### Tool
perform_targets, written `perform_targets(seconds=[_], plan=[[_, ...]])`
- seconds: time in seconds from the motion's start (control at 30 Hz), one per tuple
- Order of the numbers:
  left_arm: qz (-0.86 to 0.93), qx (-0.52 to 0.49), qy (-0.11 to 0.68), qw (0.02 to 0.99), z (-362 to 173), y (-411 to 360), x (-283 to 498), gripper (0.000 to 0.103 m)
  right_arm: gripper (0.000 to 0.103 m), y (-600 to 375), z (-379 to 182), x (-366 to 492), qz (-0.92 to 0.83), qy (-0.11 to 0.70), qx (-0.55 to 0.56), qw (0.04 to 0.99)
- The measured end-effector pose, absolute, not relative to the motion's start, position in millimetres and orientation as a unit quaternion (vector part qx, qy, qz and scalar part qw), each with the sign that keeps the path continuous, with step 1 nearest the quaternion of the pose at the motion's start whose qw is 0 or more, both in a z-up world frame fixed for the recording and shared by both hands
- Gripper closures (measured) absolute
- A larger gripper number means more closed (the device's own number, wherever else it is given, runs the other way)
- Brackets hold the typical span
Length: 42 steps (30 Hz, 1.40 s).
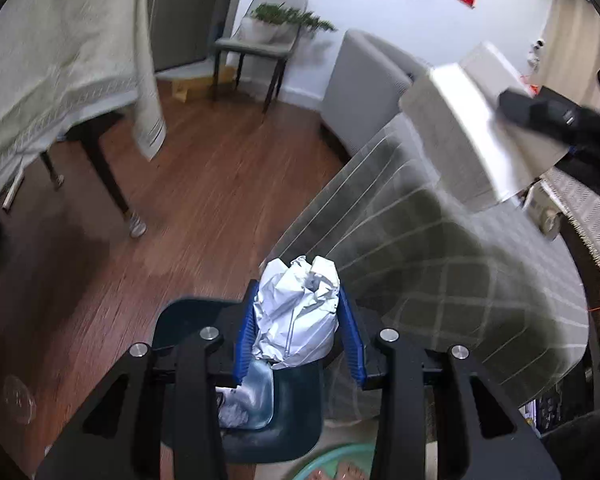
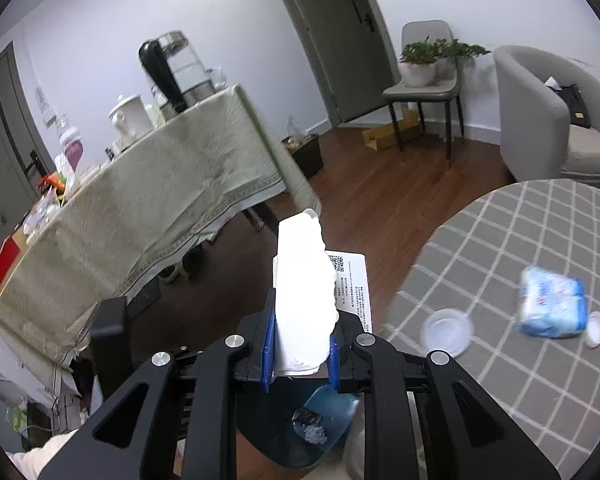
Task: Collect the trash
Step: 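Carry both items over the teal bin and open both tools to drop them, then move both open tools back over the table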
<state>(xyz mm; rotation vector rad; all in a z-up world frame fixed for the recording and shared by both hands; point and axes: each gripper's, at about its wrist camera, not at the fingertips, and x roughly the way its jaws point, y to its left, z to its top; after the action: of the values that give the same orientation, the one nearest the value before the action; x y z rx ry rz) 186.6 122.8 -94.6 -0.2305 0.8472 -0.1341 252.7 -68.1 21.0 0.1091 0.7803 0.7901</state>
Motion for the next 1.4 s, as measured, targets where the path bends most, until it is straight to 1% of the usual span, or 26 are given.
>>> perform_targets(seconds=[0.4, 0.43, 0.5, 0.53, 0.87, 1.03, 1.27, 1.3, 1.33, 1.37, 1.4], plan=[[-0.028, -0.138, 0.502, 0.854, -179.9, 173.8, 188.7, 0.062, 0.083, -1.4, -17.5, 238.0, 0.396, 0.423, 0.002, 0.815], [-0.028, -0.140, 0.507, 0.850, -184.3, 175.4, 188.8, 0.062, 0.085, 3.7, -20.3, 236.8, 0.395, 0.427, -0.005, 0.813], [-0.029, -0.149, 0.520, 0.841, -197.2, 179.9, 189.6, 0.062, 0.101, 12.5, -26.8, 234.4, 0.393, 0.433, -0.017, 0.811], [-0.029, -0.152, 0.525, 0.837, -200.5, 180.3, 187.9, 0.062, 0.102, 17.6, -30.2, 234.0, 0.391, 0.437, -0.023, 0.810], [-0.034, -0.154, 0.577, 0.802, -237.6, 180.5, 188.9, 0.061, 0.102, 40.4, -55.4, 237.1, 0.389, 0.468, -0.039, 0.792], [-0.030, -0.146, 0.607, 0.781, -257.4, 180.3, 186.0, 0.061, 0.102, 46.4, -64.5, 240.2, 0.392, 0.487, -0.029, 0.780], [-0.035, -0.142, 0.614, 0.776, -261.5, 183.3, 181.9, 0.060, 0.102, 61.3, -93.2, 240.4, 0.375, 0.528, -0.050, 0.760], [-0.034, -0.139, 0.614, 0.776, -260.5, 183.8, 180.9, 0.055, 0.102, 61.1, -98.6, 241.4, 0.371, 0.536, -0.051, 0.757], [-0.034, -0.136, 0.614, 0.777, -259.8, 183.0, 180.4, 0.046, 0.102, 60.1, -101.9, 242.4, 0.367, 0.540, -0.049, 0.756], [-0.035, -0.134, 0.610, 0.781, -256.3, 182.6, 179.2, 0.042, 0.102, 59.5, -104.8, 243.2, 0.365, 0.542, -0.051, 0.755], [-0.034, -0.132, 0.604, 0.785, -253.2, 182.6, 178.6, 0.034, 0.102, 58.6, -106.7, 244.2, 0.362, 0.544, -0.053, 0.755]])
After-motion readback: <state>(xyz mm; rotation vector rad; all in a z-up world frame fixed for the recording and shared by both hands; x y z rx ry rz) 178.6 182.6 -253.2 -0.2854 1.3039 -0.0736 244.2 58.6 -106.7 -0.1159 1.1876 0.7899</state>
